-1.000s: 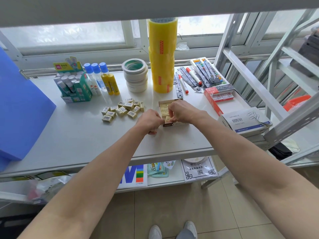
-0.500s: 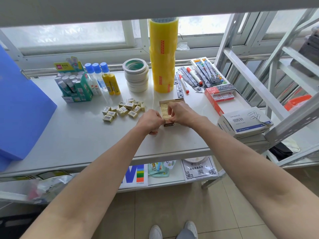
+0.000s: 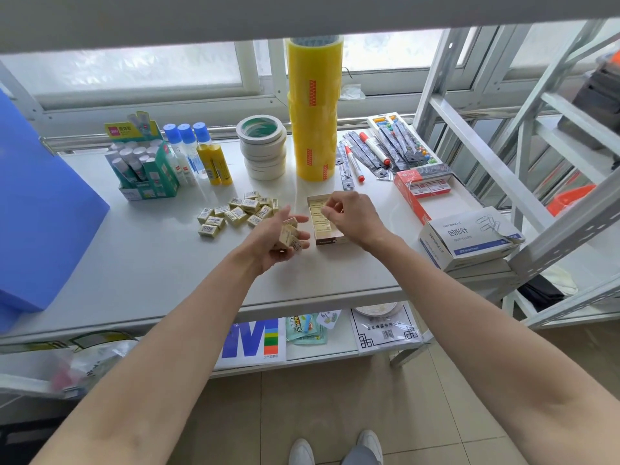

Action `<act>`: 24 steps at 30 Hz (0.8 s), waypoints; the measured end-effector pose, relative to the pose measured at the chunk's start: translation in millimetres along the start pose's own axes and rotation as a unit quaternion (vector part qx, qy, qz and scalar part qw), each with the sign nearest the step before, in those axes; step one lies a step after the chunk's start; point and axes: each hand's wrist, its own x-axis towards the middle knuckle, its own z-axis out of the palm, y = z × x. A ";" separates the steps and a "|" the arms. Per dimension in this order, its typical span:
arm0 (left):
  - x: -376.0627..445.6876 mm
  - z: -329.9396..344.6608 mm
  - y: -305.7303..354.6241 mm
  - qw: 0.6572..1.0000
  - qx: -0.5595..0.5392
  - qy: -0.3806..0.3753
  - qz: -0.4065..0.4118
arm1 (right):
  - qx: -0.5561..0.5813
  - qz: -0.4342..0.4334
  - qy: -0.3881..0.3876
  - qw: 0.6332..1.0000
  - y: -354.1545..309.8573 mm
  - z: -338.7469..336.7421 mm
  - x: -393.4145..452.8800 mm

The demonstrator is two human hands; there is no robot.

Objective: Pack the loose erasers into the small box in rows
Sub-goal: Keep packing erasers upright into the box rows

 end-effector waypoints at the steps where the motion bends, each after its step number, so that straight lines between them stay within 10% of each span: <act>1: -1.6 -4.4 -2.0 0.998 -0.065 -0.026 0.000 | 0.042 0.000 -0.005 0.999 -3.2 0.6 -0.4; 8: -12.4 -11.4 -4.6 0.980 -0.165 -0.114 0.010 | 0.177 -0.015 -0.118 0.977 -29.9 7.1 -8.9; 24: -22.6 -3.1 -2.7 0.991 -0.078 -0.106 -0.005 | 0.354 0.143 -0.045 0.923 -12.0 7.8 -21.9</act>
